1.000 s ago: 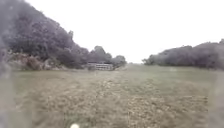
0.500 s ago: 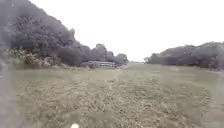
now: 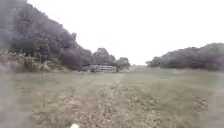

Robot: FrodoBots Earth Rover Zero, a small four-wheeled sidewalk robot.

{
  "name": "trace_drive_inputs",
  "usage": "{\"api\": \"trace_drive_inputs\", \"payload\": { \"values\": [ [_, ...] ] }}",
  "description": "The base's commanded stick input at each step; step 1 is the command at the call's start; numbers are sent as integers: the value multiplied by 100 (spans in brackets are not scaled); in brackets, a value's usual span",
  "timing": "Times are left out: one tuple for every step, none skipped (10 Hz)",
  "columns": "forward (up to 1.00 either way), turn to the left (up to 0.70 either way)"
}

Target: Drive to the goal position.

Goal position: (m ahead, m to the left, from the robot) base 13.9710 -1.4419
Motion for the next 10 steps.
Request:
{"api": "trace_drive_inputs", "payload": {
  "values": [
    [70, 0],
    [70, 0],
    [70, 0],
    [70, 0],
    [70, 0],
    [70, 0],
    [70, 0],
    [70, 0],
    [70, 0],
    [70, 0]
  ]
}}
